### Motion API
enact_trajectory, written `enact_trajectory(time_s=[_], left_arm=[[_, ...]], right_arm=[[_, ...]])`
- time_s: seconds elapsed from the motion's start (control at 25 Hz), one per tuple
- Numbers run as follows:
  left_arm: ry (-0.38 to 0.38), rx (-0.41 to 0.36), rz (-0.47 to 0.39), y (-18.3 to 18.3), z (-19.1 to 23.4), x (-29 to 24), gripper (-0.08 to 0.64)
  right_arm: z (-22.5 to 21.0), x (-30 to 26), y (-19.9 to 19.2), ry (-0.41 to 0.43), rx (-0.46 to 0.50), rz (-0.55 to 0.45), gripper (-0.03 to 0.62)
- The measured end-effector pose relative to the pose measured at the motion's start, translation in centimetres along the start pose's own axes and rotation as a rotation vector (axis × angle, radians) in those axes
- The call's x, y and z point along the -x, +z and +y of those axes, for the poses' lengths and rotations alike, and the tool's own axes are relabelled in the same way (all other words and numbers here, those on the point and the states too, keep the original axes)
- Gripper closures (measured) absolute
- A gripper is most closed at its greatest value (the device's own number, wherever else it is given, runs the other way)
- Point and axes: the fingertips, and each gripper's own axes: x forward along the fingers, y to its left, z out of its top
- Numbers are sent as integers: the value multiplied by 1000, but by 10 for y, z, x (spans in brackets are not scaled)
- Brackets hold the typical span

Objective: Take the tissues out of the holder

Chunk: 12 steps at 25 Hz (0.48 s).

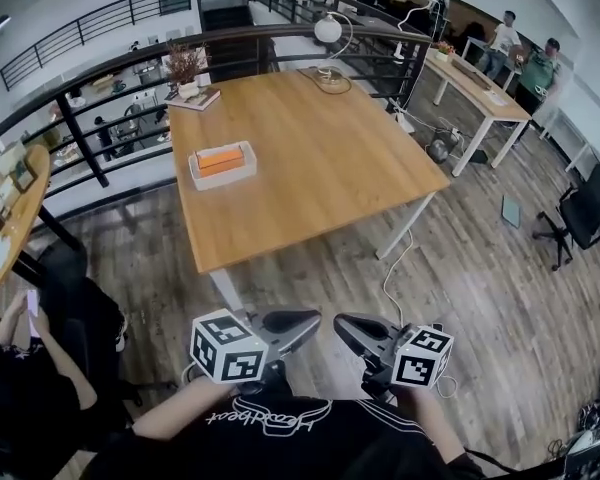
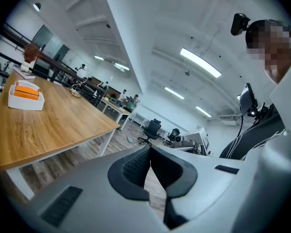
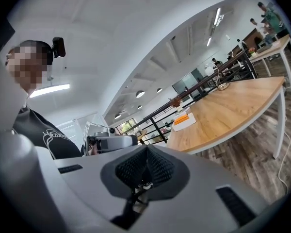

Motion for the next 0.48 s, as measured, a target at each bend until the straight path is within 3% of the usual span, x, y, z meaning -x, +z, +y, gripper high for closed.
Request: enact_trajectory(time_s=[0.48], left_arm=[[131,31,-73,120,207,32,546]], right_arm=[[-91,-191,109,75,32,103,575]])
